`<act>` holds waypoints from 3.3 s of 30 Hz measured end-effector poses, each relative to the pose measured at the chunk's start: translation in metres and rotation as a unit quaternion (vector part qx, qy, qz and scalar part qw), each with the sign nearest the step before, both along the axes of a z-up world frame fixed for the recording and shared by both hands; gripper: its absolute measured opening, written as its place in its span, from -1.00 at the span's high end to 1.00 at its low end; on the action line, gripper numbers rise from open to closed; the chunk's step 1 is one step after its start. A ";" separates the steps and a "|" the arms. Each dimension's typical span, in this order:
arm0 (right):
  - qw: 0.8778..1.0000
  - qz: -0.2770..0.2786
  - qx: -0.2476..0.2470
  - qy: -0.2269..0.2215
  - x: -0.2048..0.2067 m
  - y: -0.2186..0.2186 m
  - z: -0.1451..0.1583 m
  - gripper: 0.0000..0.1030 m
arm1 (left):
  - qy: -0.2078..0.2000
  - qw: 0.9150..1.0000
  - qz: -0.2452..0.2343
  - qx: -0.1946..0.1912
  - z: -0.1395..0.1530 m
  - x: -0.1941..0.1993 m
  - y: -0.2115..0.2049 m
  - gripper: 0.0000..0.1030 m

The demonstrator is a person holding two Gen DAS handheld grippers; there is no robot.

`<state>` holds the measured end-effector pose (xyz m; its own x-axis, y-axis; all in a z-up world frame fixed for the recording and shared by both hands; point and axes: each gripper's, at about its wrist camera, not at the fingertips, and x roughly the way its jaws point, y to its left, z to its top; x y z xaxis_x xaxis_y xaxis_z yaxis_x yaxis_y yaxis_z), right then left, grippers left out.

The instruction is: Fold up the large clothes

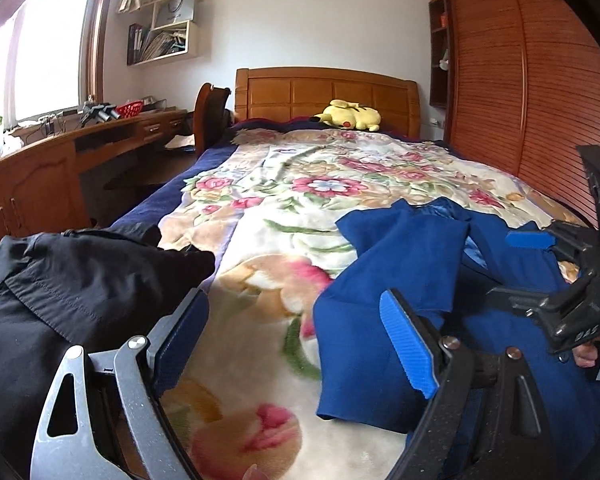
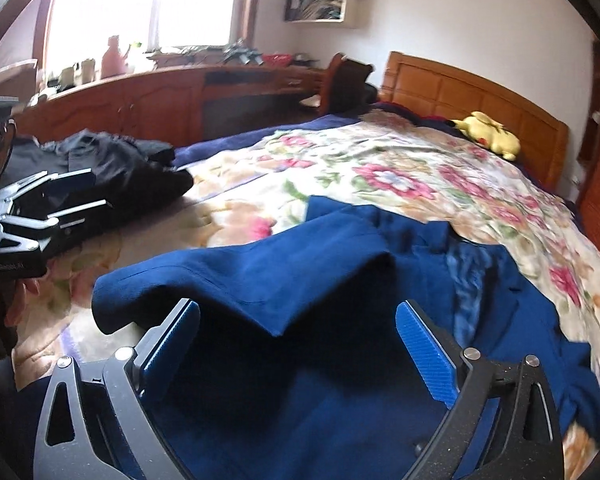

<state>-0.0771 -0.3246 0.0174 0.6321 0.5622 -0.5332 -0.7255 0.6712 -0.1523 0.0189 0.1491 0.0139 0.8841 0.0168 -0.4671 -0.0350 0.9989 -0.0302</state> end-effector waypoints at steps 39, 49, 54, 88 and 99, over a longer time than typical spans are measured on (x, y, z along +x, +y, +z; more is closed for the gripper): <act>0.992 -0.108 0.031 -0.059 0.107 -0.053 0.047 0.89 | -0.001 0.997 -0.069 -0.020 0.002 0.007 -0.044 -0.71; 0.971 -0.239 -0.002 -0.010 0.156 -0.128 0.015 0.89 | 0.005 0.995 -0.098 -0.007 0.001 0.005 -0.067 -0.71; 0.969 -0.245 -0.024 0.028 0.166 -0.129 0.007 0.89 | 0.007 0.995 -0.100 -0.009 0.000 0.005 -0.068 -0.71; 0.986 -0.106 -0.110 0.066 0.147 -0.074 -0.020 -0.29 | 0.038 0.994 -0.099 0.003 -0.017 0.015 -0.076 -0.71; 0.986 -0.120 -0.101 0.051 0.164 -0.079 -0.021 0.28 | 0.044 0.994 -0.099 0.010 -0.019 0.018 -0.078 -0.71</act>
